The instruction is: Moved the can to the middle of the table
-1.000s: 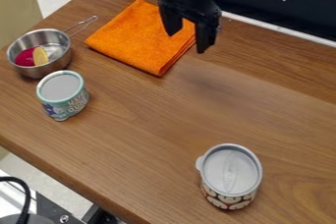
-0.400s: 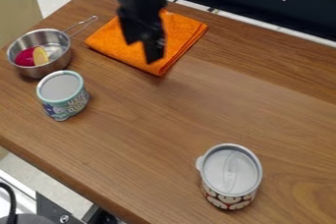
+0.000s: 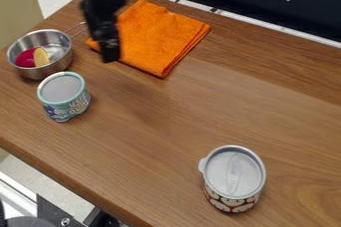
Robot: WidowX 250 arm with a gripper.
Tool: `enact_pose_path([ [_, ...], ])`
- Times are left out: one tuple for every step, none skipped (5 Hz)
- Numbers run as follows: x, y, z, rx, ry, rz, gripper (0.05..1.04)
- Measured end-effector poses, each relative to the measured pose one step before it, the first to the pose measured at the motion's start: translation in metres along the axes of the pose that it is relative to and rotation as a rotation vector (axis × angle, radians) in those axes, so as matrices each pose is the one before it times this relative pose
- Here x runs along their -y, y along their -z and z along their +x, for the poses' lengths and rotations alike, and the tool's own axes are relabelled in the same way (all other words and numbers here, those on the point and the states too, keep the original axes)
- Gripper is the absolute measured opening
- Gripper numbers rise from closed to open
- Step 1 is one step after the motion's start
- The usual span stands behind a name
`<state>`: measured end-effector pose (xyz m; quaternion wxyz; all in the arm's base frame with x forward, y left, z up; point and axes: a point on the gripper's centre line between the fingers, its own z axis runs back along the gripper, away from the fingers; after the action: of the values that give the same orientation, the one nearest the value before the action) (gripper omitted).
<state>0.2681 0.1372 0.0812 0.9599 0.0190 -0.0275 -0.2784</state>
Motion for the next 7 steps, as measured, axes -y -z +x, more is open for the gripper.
enact_pose_path([
  [-0.01118,-0.01211,-0.02569,-0.0046,0.0490,0.0267,0.995],
  [0.00329,0.00113,-0.02522,0.0022,0.0874,-0.0144,0.995],
  [0.00035,-0.00322,-0.01844,-0.0059,0.0303,0.0189,0.995],
  [0.00368,0.01000,-0.01405,-0.0313,0.0161,0.0233,0.995],
  [-0.00184,0.00404,-0.00593,-0.0091,0.0034,0.0281,0.995],
  [-0.00094,0.00397,-0.00316,-0.0413,-0.0125,-0.0008,0.995],
  [-0.00377,0.00433,-0.00119,-0.0003,-0.0139,0.0401,0.995],
])
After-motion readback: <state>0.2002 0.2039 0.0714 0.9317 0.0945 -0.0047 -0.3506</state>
